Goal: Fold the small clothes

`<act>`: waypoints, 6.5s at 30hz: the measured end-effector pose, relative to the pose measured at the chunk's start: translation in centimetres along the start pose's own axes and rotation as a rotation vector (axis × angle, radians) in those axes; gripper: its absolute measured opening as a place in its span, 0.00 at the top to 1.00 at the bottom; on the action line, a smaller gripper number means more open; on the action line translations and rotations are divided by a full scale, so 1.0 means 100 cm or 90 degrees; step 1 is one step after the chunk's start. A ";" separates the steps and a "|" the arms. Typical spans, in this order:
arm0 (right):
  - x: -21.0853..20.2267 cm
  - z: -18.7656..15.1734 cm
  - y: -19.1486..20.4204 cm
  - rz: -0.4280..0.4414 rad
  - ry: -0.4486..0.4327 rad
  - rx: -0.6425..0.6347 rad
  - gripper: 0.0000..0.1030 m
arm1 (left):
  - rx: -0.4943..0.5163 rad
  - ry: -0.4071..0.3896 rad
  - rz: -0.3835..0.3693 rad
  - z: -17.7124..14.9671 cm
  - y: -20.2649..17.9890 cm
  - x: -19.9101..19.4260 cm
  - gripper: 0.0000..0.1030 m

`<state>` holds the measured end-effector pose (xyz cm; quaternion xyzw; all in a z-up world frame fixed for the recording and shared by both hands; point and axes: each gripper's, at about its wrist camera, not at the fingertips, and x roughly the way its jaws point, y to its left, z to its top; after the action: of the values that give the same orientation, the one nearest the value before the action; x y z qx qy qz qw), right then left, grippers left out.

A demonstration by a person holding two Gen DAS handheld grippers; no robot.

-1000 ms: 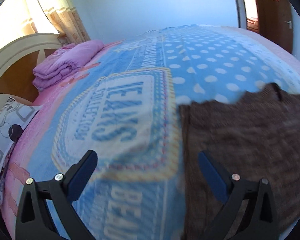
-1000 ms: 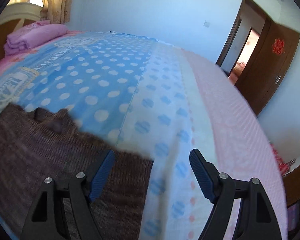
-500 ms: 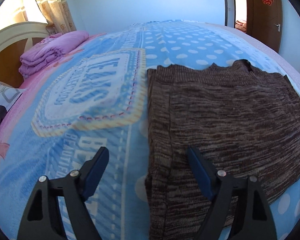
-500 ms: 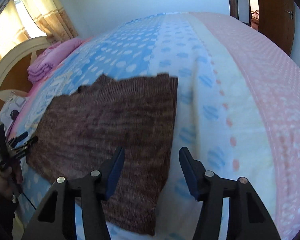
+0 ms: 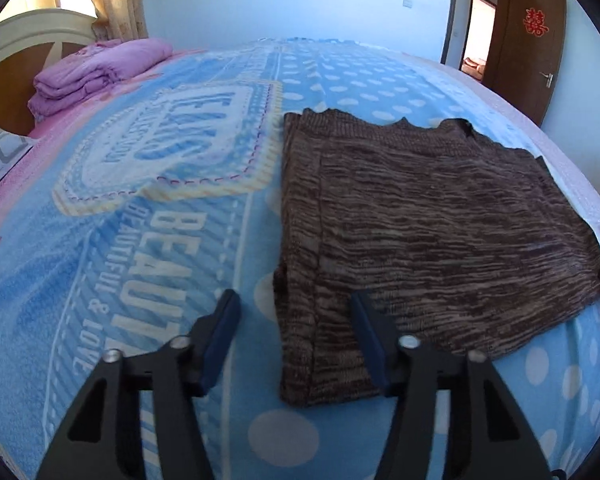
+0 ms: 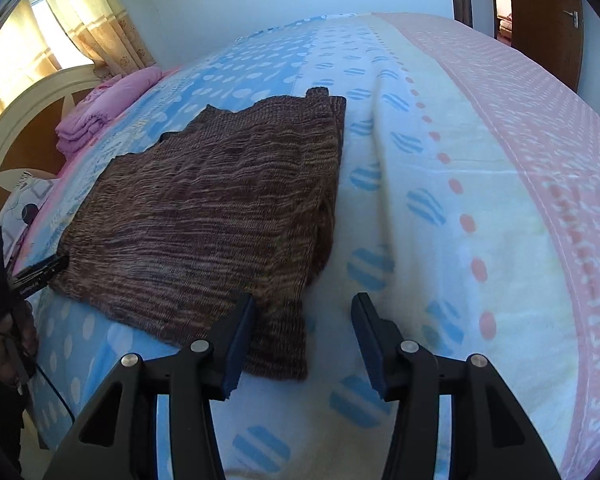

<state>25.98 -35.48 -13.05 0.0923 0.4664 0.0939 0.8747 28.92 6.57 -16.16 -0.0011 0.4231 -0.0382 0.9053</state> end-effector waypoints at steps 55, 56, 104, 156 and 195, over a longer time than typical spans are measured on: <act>0.018 -0.011 0.087 -0.112 0.007 -0.219 0.47 | 0.017 -0.021 0.036 -0.018 0.020 -0.018 0.38; 0.019 -0.013 0.085 -0.116 0.003 -0.214 0.45 | 0.015 -0.017 0.029 -0.018 0.022 -0.017 0.37; 0.090 -0.057 0.359 -0.083 -0.138 -0.606 0.45 | -0.023 0.030 -0.144 0.088 0.057 0.068 0.14; 0.053 -0.020 0.297 0.079 -0.113 -0.397 0.94 | -0.093 0.036 -0.274 0.133 0.028 0.061 0.91; -0.020 0.011 0.139 0.106 -0.143 -0.143 0.95 | 0.008 0.010 -0.353 0.177 -0.140 0.018 0.91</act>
<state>24.68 -22.62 -7.39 0.0425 0.3433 0.2067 0.9152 42.67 -8.04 -5.73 -0.1109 0.4132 -0.2875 0.8570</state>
